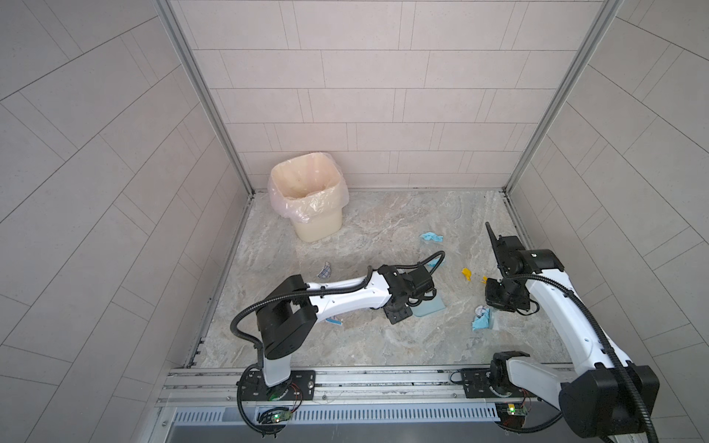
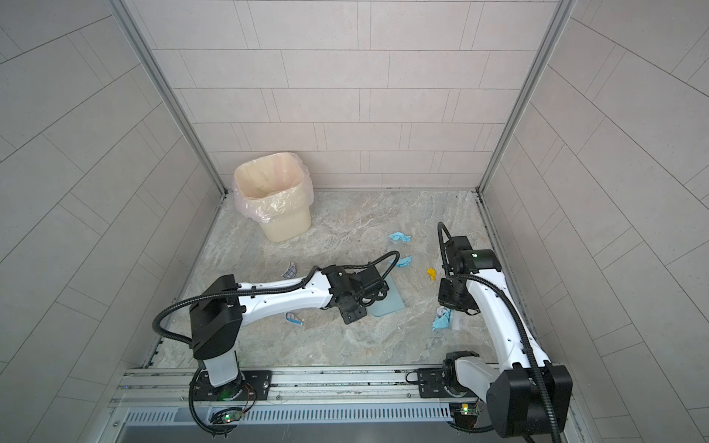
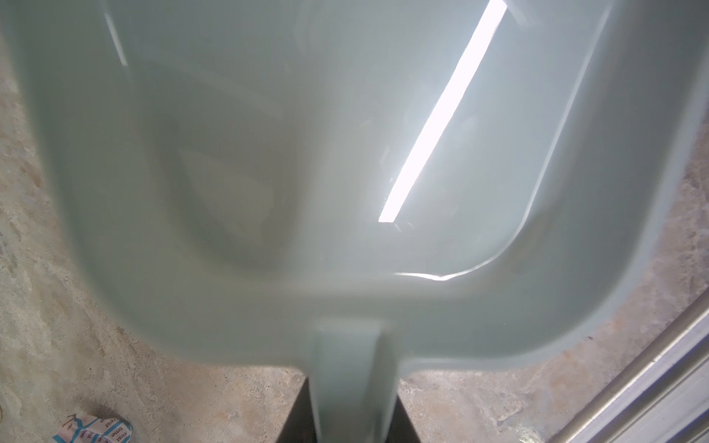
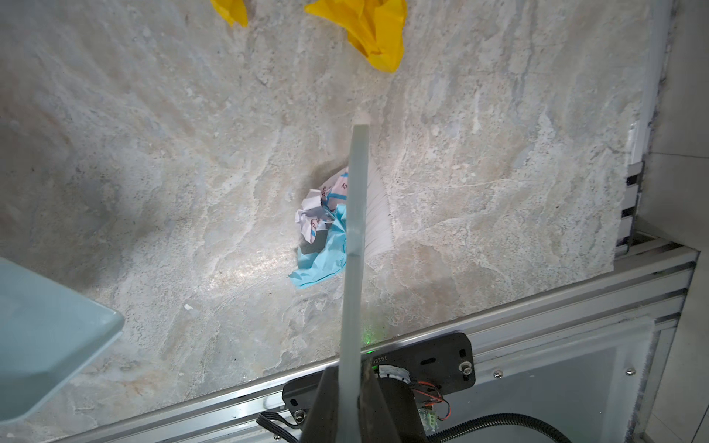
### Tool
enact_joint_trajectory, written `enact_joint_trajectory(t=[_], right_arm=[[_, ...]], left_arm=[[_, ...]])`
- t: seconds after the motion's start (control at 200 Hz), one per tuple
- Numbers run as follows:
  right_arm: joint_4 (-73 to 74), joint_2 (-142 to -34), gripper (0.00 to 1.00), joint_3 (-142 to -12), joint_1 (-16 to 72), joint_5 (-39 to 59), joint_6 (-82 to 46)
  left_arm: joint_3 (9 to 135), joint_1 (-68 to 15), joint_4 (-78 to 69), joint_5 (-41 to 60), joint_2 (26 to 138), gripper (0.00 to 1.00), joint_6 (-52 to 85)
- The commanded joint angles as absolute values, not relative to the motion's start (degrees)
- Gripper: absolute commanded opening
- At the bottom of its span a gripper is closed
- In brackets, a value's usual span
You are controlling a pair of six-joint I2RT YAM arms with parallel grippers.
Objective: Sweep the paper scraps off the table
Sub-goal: 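Sweep the printed and light blue scraps into the dustpan with the right gripper's brush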
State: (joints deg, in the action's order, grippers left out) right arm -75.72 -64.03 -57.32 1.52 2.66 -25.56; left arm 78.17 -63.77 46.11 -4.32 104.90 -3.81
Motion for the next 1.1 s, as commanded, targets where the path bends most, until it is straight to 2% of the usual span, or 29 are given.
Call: enact_joint_trajectory(t=[0.0, 0.115, 0.22, 0.47, 0.646, 1.096], right_arm=[[-80.0, -63.0, 0.0, -59.1, 2.3, 0.8, -27.9], [-82.7, -62.3, 0.0, -60.3, 2.2, -6.9, -28.9], [-80.3, -61.6, 0.0, -59.0, 2.3, -8.5, -28.5], [-78.9, -67.6, 0.0, -56.1, 2.7, 0.2, -28.5], [-76.1, -65.4, 0.0, -54.9, 4.8, 3.3, -29.0], [-74.8, -68.7, 0.0, -60.9, 20.8, 3.0, -32.0]], left_arm=[[77.5, -63.9, 46.1, -4.2, 103.6, 0.0, -3.0], [77.3, -63.9, 46.0, -4.0, 103.8, 0.0, -3.2], [77.3, -63.9, 46.0, -3.3, 104.2, 0.0, -3.6], [76.7, -63.9, 46.8, -2.2, 103.9, 0.0, -4.6], [76.5, -64.1, 47.8, -2.0, 103.5, 0.0, -4.5], [72.7, -65.0, 53.0, -2.9, 100.0, 0.0, -4.0]])
